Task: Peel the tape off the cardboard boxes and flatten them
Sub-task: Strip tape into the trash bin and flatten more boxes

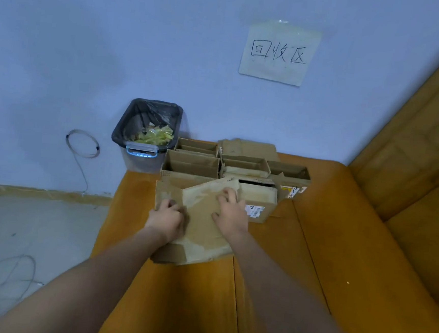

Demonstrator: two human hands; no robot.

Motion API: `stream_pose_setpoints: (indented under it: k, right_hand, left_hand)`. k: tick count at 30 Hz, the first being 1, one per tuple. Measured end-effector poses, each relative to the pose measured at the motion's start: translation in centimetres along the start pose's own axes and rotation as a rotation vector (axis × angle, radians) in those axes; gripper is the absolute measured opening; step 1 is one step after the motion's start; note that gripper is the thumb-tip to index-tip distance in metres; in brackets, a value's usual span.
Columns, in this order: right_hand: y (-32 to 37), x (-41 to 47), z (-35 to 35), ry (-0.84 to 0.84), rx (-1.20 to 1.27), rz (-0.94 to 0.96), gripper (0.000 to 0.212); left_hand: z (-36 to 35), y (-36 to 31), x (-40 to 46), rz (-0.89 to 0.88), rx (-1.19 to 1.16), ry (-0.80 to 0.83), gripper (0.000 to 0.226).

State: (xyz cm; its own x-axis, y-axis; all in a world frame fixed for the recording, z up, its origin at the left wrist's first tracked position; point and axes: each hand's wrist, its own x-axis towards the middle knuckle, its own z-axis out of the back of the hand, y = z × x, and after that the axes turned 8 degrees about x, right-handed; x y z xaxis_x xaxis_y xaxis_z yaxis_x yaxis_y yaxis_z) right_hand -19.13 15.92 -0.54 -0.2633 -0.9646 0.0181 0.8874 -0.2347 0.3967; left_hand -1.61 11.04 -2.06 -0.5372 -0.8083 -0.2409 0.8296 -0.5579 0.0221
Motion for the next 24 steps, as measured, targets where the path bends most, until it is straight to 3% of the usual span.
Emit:
stream_pose_setpoints:
  k: [4,11,18,24]
  right_hand:
    - [3.2,1.1,2.4,-0.029,-0.078,0.03,0.044]
    - [0.4,0.8,5.4,-0.032,0.122,-0.111,0.046]
    - [-0.9,1.1,6.2,-0.11,0.155,-0.224,0.05]
    - [-2.8,2.1,7.5,-0.167,0.192,-0.158,0.048]
  left_hand:
    - [1.9,-0.3,0.0,0.017,-0.06,-0.042,0.036]
    - [4.0,4.3,0.3,-0.144,-0.219,-0.19,0.038]
    - [5.1,4.4,0.5,-0.169,-0.57,-0.41,0.023]
    - [6.8,3.0,2.6,-0.112,-0.569,-0.46,0.033]
